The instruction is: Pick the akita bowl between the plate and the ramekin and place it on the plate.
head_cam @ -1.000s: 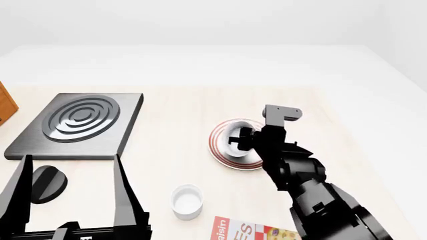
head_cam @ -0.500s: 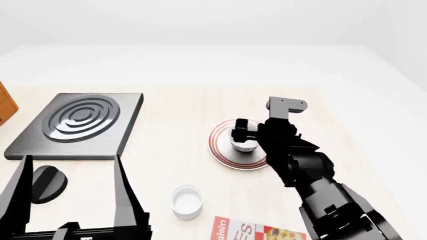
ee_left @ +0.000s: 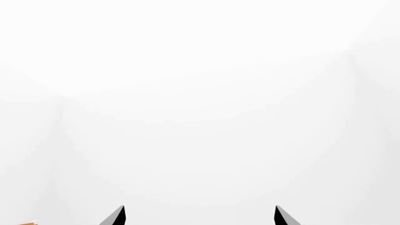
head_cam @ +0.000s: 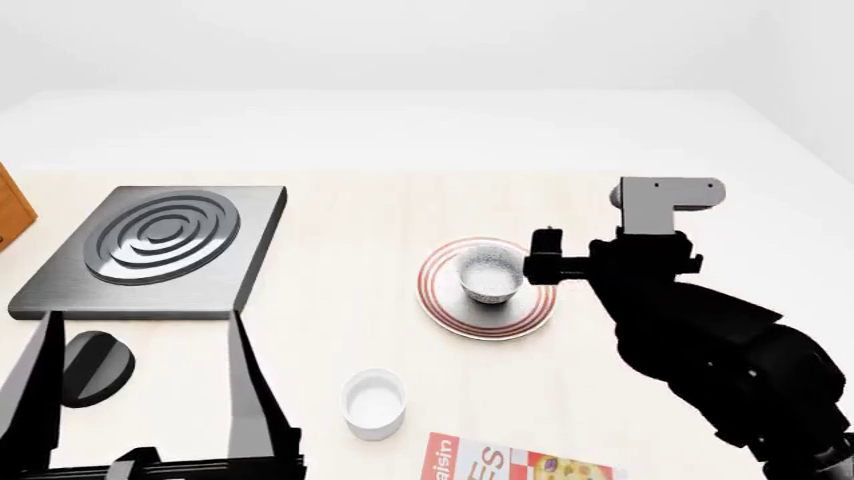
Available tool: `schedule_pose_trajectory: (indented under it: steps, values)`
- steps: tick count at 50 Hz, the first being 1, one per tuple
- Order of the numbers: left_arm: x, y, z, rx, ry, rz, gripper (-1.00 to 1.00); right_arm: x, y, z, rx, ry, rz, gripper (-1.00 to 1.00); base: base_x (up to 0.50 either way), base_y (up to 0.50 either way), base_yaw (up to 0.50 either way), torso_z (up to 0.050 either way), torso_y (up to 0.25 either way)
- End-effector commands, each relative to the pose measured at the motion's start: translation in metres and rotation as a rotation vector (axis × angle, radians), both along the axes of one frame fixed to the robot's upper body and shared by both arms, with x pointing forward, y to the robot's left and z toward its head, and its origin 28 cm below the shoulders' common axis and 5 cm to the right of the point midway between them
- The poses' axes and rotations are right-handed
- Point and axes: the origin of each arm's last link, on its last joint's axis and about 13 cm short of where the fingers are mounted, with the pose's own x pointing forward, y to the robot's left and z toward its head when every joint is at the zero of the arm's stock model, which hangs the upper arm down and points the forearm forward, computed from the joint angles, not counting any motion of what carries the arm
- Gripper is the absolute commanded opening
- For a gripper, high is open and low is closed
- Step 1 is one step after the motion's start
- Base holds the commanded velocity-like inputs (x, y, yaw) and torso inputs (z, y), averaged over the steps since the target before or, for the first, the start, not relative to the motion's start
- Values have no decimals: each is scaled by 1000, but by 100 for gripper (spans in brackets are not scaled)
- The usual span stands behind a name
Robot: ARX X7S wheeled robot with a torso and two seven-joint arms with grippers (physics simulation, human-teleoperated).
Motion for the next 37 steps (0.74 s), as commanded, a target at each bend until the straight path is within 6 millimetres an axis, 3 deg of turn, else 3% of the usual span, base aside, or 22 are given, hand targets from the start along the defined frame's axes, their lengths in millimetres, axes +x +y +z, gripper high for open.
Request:
schedule_pose_trajectory:
  steps: [1,12,16,25,29,34,37]
  values:
    - [2,4,2,4,-15,24,100,-64,-14,17,-59,-105,21,100,0,0,0,0,0]
    - [2,6,4,3,-20,37,100,-120,-28,26,-67,-271,-71,100,0,0,0,0,0]
    - [1,9,6,-1,-25,50,100,-146,-32,26,-72,-372,-128,100,0,0,0,0,0]
    - [6,21,8,10,-35,131,100,-183,-32,29,-18,-627,-175,100,0,0,0,0,0]
    - [9,36,11,29,-58,226,100,-198,-39,41,-110,-896,-264,100,0,0,0,0,0]
    - [6,54,19,25,-91,333,100,-202,-42,33,-170,-1029,-332,100,0,0,0,0,0]
    - [-4,75,22,31,-125,451,100,-205,-44,25,-163,-1138,-373,100,0,0,0,0,0]
